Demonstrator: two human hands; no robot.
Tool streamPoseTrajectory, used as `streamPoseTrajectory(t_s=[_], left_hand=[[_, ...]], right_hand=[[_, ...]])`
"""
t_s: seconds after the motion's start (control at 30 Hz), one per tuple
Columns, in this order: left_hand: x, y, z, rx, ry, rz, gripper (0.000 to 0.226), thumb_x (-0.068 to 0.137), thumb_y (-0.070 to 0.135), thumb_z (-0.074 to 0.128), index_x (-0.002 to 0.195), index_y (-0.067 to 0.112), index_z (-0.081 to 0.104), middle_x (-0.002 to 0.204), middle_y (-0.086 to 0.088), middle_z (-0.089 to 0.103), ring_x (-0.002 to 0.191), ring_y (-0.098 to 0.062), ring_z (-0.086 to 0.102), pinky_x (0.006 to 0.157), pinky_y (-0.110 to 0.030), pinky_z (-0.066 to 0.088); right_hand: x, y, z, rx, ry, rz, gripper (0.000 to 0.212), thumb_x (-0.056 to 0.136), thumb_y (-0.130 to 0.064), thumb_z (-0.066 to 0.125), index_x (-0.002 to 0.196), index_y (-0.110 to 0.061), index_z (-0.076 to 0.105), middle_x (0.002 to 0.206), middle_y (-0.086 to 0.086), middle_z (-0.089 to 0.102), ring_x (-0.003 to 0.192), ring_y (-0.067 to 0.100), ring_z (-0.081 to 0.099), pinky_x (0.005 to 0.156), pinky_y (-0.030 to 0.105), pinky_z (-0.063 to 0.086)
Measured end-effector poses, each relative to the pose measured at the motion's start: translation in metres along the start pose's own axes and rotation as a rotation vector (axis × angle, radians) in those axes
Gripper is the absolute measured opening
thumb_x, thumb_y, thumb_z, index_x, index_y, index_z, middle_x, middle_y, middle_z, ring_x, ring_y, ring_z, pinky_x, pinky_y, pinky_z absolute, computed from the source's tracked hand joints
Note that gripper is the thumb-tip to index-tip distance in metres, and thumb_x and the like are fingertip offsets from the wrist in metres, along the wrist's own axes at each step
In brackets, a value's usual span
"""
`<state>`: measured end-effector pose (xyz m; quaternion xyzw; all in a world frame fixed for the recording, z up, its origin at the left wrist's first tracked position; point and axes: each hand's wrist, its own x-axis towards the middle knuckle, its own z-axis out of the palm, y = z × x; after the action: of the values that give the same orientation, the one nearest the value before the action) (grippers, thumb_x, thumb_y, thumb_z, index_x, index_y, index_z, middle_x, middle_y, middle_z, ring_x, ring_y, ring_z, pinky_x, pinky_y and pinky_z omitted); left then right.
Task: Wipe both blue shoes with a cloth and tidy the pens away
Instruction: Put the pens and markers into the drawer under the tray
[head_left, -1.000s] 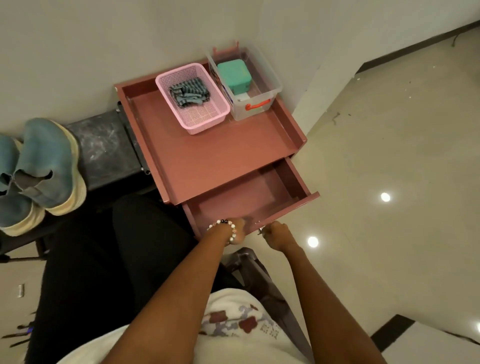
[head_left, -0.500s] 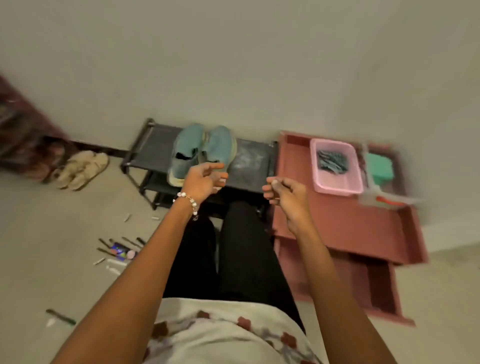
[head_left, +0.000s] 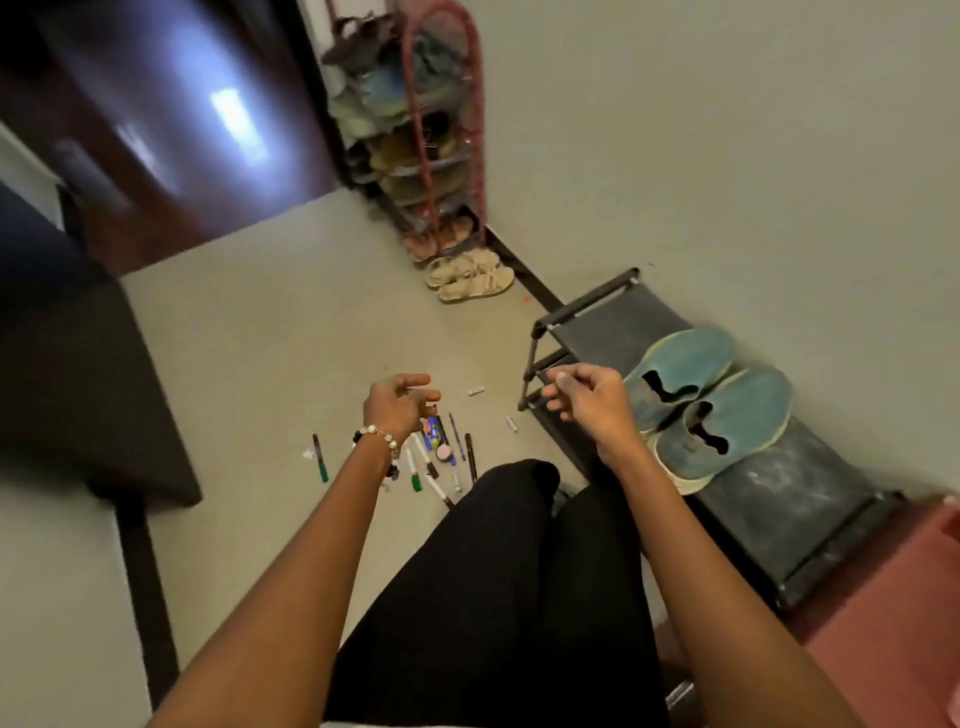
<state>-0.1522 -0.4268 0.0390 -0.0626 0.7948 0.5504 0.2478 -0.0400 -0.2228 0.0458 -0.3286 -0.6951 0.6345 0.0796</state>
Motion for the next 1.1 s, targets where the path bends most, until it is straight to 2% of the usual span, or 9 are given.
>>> streamPoseTrajectory(t_s=[0.17,0.3,0.43,0.5,0.63,0.8,0.87,0.97,1.1], left_hand=[[0.024,-0.042,-0.027,-0.033,0.075,-0.103,0.021,0.091,0.001,0.053,0.105,0.012,0.065,0.092,-0.009,0.072,0.071,-0.02,0.064,0.071,-0.033,0.052],[0.059,-0.081,-0.03,-0.026,0.08,-0.203,0.022,0.092,-0.001,0.05,0.102,0.011,0.065,0.091,-0.01,0.072,0.067,-0.021,0.063,0.062,-0.03,0.048],[0.101,-0.11,-0.008,0.004,0.06,-0.273,0.025,0.093,-0.002,0.046,0.105,0.009,0.065,0.09,-0.01,0.073,0.066,-0.02,0.063,0.06,-0.029,0.049],[0.125,-0.129,0.01,0.016,0.061,-0.295,0.025,0.094,-0.001,0.047,0.104,0.01,0.066,0.088,-0.009,0.073,0.069,-0.02,0.066,0.061,-0.029,0.05],[0.169,-0.182,0.048,0.046,0.056,-0.366,0.022,0.094,0.002,0.049,0.102,0.012,0.067,0.086,-0.007,0.073,0.071,-0.019,0.067,0.063,-0.029,0.05],[0.215,-0.255,0.086,0.091,0.094,-0.436,0.019,0.092,0.0,0.051,0.098,0.008,0.067,0.088,-0.011,0.073,0.065,-0.017,0.065,0.056,-0.023,0.049],[0.231,-0.28,0.097,0.116,0.113,-0.466,0.018,0.092,-0.001,0.051,0.099,0.006,0.066,0.089,-0.013,0.072,0.065,-0.015,0.064,0.051,-0.016,0.047],[0.251,-0.308,0.109,0.146,0.136,-0.475,0.017,0.092,-0.002,0.051,0.098,0.005,0.066,0.089,-0.014,0.071,0.066,-0.016,0.063,0.046,-0.011,0.046],[0.265,-0.327,0.115,0.15,0.136,-0.475,0.016,0.089,-0.001,0.055,0.092,0.009,0.066,0.088,-0.013,0.072,0.067,-0.02,0.065,0.055,-0.02,0.048]], right_hand=[[0.039,0.023,0.049,-0.133,-0.143,0.071,0.016,0.095,-0.014,0.051,0.096,-0.013,0.067,0.081,0.006,0.071,0.064,0.012,0.061,0.058,0.025,0.047],[0.066,0.061,0.073,-0.256,-0.196,0.177,0.016,0.095,-0.015,0.052,0.1,-0.012,0.067,0.083,0.004,0.071,0.066,0.011,0.062,0.059,0.023,0.048],[0.106,0.106,0.081,-0.358,-0.214,0.248,0.013,0.094,-0.011,0.055,0.098,-0.011,0.067,0.082,0.003,0.07,0.065,0.01,0.062,0.056,0.017,0.048],[0.133,0.137,0.088,-0.401,-0.257,0.274,0.012,0.092,-0.008,0.057,0.099,-0.008,0.067,0.083,0.005,0.07,0.066,0.009,0.063,0.053,0.013,0.045],[0.184,0.219,0.109,-0.513,-0.394,0.335,0.012,0.086,-0.01,0.065,0.098,-0.01,0.069,0.084,0.006,0.071,0.072,0.015,0.067,0.068,0.028,0.056],[0.231,0.32,0.145,-0.639,-0.498,0.36,0.016,0.084,-0.015,0.069,0.098,-0.008,0.068,0.096,0.01,0.07,0.084,0.018,0.064,0.076,0.025,0.049],[0.245,0.355,0.163,-0.719,-0.518,0.339,0.019,0.085,-0.019,0.068,0.099,-0.006,0.067,0.102,0.011,0.067,0.093,0.022,0.062,0.079,0.027,0.048],[0.258,0.391,0.192,-0.831,-0.523,0.313,0.023,0.086,-0.025,0.065,0.091,-0.003,0.059,0.096,0.013,0.062,0.082,0.023,0.058,0.066,0.028,0.044],[0.263,0.416,0.216,-0.933,-0.456,0.281,0.032,0.086,-0.025,0.067,0.104,-0.001,0.057,0.107,0.015,0.063,0.096,0.029,0.062,0.073,0.031,0.047]])
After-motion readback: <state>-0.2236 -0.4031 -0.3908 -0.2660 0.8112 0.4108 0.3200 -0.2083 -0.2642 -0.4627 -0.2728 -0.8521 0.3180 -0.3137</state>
